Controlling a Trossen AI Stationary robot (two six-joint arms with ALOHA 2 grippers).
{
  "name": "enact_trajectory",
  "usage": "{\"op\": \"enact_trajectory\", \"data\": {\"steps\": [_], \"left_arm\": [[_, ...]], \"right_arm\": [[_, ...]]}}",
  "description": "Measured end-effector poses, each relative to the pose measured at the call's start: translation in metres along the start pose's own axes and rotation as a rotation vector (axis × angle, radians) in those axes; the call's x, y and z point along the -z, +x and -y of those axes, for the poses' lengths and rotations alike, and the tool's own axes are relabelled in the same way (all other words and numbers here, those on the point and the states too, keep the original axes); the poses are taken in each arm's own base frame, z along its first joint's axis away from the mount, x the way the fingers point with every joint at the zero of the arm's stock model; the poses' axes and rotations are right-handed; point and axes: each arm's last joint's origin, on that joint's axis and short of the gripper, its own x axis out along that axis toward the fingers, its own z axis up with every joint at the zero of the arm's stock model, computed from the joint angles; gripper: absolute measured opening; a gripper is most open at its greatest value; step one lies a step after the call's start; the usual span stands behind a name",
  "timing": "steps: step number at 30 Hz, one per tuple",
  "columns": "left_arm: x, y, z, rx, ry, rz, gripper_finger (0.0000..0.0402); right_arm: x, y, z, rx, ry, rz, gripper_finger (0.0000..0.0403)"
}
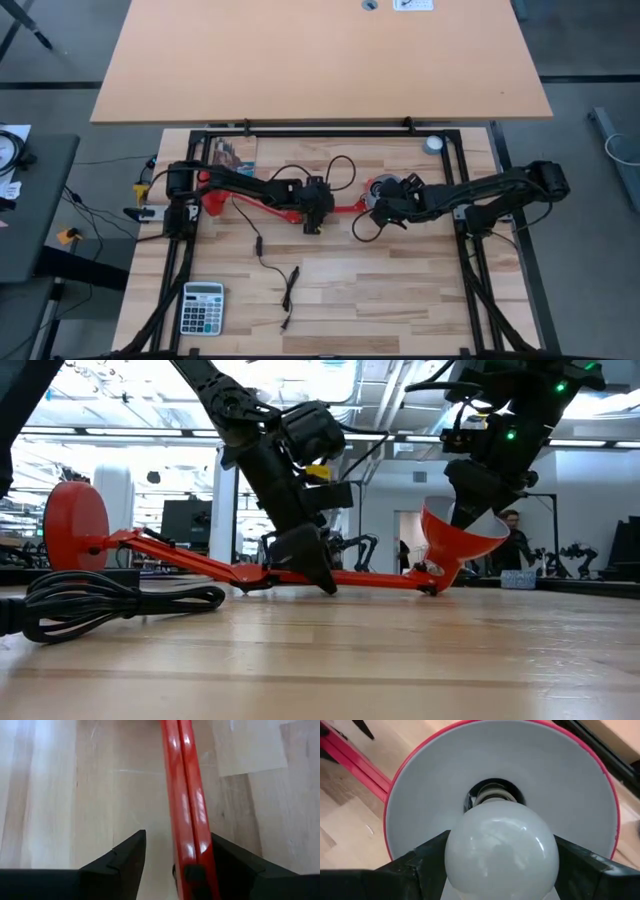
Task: Screw lightbulb
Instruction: Insert the lightbulb in the lamp
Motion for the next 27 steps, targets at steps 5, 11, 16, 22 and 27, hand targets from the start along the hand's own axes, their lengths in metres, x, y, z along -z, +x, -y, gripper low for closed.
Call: {"op": "enact_trajectory", "data": {"steps": [5,11,16,22,27], "left_arm": [[-0.0004,-0.0001,0.0009,0.021,0.043,0.008,0.0159],[-0.0005,-0.0001,0.001,0.021,0.076,0.01,0.0102],[-0.0004,0.0,0.0003,0.003,0.064,0.005,0.0075],[-0.0005,0.0,0.0002,0.001,0.08,0.005,0.0083],[-0.0005,0.0,-0.0001,0.0,0.079,0.006,0.0081]], "right_arm": [[-0.0015,0.001,0.0004,-0.007,0.058,0.0,0.0297],[-0.0026,0.0011,-0.0003,-0.013,0.137,0.009,0.0297],[-0.0026,0.0011,-0.0003,-0.013,0.221,0.01,0.0298],[-0.0043,0.0029,0.0016,-0.008,0.32,0.008,0.0297],[-0.0055,0.004,0.0028,-0.005,0.357,0.01,0.0297]]}}
